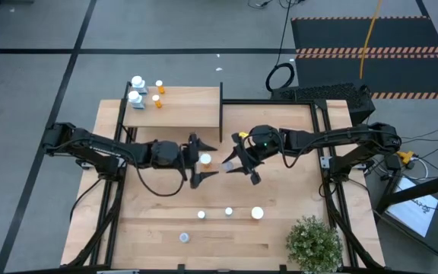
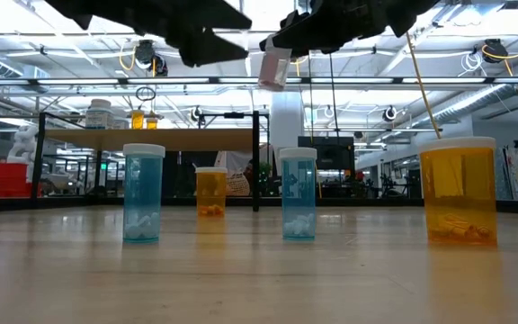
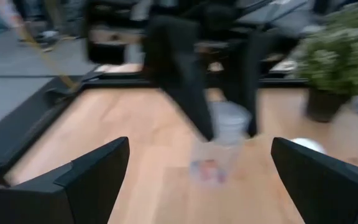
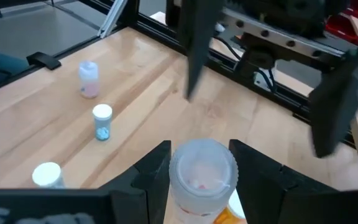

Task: Pick and place medicine bottles onto shelf by color
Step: Put the top transparent pill bottle on the shelf

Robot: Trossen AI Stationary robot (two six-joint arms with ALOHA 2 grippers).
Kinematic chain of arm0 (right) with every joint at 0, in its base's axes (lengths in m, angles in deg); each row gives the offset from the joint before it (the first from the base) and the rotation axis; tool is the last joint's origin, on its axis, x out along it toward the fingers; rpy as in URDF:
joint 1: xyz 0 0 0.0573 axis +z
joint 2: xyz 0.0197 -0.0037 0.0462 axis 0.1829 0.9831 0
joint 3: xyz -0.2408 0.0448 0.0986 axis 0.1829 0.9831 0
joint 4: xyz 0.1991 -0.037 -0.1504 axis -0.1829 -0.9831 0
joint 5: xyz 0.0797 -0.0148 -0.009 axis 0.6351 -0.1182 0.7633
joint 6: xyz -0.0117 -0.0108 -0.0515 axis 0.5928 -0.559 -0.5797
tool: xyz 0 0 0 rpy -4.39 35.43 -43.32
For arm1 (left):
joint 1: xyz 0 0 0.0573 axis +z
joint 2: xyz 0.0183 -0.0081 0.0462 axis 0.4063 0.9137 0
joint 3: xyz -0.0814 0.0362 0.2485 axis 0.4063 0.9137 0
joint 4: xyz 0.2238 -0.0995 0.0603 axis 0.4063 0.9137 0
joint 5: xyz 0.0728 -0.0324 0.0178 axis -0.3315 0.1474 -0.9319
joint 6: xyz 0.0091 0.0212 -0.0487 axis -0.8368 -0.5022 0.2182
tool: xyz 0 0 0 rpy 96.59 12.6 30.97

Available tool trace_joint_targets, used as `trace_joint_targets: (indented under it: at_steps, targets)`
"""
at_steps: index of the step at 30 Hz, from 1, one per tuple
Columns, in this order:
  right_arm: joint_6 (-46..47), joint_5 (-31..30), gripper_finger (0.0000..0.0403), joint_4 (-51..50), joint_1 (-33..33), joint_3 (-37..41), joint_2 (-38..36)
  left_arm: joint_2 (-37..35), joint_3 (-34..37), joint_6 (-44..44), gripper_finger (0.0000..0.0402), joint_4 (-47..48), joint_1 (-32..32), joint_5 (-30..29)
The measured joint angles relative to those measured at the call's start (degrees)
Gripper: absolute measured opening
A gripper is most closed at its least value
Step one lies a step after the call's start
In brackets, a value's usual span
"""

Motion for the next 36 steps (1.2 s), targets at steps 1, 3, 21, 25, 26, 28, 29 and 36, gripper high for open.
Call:
trace_joint_targets:
  at_steps: [1,3,21,25,26,28,29,36]
  targets:
    - [-0.17,-0.01,0.0148,0.05,0.05,0.00,0.00,0.00,0.00,0.12,0.0392,-0.29,-0.15,1.49]
    - [-0.17,-0.02,0.0148,0.64,0.07,0.00,0.00,0.27,0.00,0.23,0.0392,-0.68,-0.37,2.81]
    - [0.16,-0.22,0.0148,1.61,0.00,0.00,0.00,7.08,0.03,-0.45,0.0392,-4.43,3.95,4.40]
    - [1.02,-0.23,0.0148,1.71,0.00,0.00,0.00,7.09,0.02,-1.33,0.0392,-1.16,4.12,3.78]
    - [1.04,-0.21,0.0148,1.73,0.00,0.00,-0.02,7.09,0.02,-1.63,0.0392,-0.50,4.12,3.78]
    - [1.06,-0.21,0.0148,1.73,0.00,0.00,-0.02,7.09,0.02,-1.68,0.0392,-0.11,4.12,3.78]
    - [1.06,-0.21,0.0148,1.73,0.00,0.00,-0.01,7.09,0.02,-1.69,0.0392,-0.13,4.12,3.78]
    - [1.06,-0.20,0.0148,1.73,0.00,0.00,-0.02,7.09,0.02,-1.71,0.0392,-0.32,4.12,3.75]
